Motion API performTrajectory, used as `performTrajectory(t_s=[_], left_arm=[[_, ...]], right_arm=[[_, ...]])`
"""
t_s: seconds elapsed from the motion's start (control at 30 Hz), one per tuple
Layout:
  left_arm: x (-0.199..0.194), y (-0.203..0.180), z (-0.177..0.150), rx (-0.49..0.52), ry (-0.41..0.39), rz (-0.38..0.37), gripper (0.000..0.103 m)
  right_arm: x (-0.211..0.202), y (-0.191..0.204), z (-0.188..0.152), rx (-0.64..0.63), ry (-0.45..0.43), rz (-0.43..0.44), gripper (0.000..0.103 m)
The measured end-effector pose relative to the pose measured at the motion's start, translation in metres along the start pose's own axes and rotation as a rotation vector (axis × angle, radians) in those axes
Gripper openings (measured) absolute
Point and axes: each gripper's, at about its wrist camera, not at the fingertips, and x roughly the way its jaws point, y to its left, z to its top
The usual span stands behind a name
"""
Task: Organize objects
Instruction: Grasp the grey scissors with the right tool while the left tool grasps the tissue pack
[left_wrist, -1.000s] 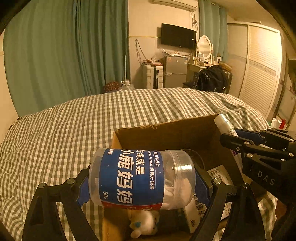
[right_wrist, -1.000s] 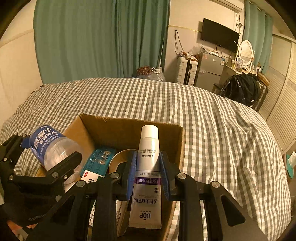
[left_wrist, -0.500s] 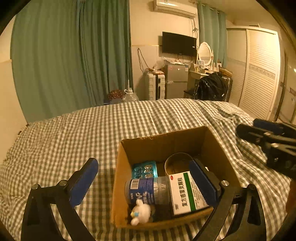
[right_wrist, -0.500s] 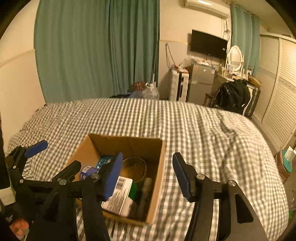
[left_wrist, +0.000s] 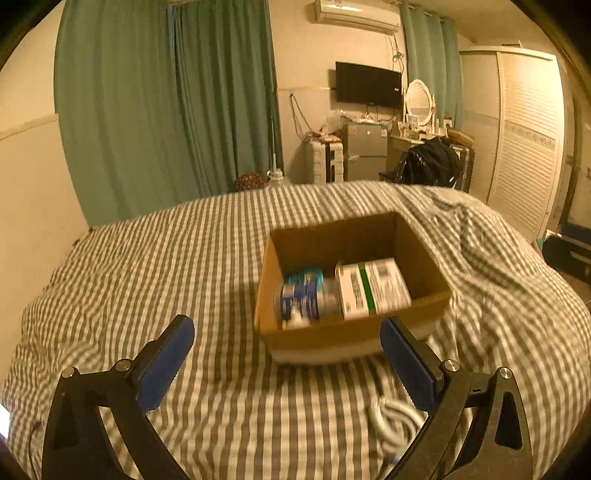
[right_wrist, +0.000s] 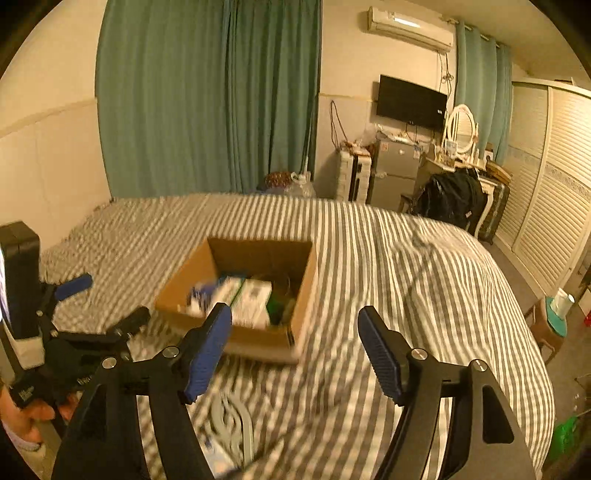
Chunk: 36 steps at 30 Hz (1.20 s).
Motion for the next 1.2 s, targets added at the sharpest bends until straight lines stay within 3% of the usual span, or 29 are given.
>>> performTrajectory(t_s=[0.13,0.37,0.63,0.8,0.83,0.9,0.93,0.97,1.1,1.2], left_arm=[[0.003,-0.006,-0.037,0.031,0.04,0.056,0.103],[0.011,-0.022,-0.094,0.052,0.109,0.018,0.103],[0.024,-0.06,-0.149,0.104,0.264,-0.149,0.103],[0.025,-0.086,-0.16,0.177,0.287,-0.229,0.103],[0.028,-0.091,-0.163,0.192,0.296,-0.244,0.1],[0.036,-0.096,-0.168,0.198,0.326,-0.269,0.083],[0.04,-0.097,-0.172,0.206,0.347,-0.277,0.064],[0.042,-0.097,-0.174,0.215,0.353,-0.267,0.057],[0.03,-0.079,-0.161,0.147,0.308,-0.281,0.057],[0.021,-0.056,-0.145,0.088,0.248,-0.24,0.057]], right_arm=[[0.01,0.0,-0.044,0.007,0.061,-0.027,0.071],[0.045,0.016,-0.114,-0.016,0.217,-0.016,0.071],[0.054,0.015,-0.121,-0.025,0.26,-0.066,0.071],[0.054,0.009,-0.122,-0.006,0.27,-0.078,0.071],[0.054,0.008,-0.123,-0.003,0.272,-0.08,0.071],[0.055,0.009,-0.124,-0.003,0.274,-0.085,0.071],[0.056,0.01,-0.124,-0.006,0.275,-0.088,0.071],[0.056,0.011,-0.124,-0.009,0.276,-0.09,0.071],[0.056,0.012,-0.124,-0.014,0.278,-0.093,0.071],[0.058,0.019,-0.124,-0.022,0.288,-0.064,0.071]])
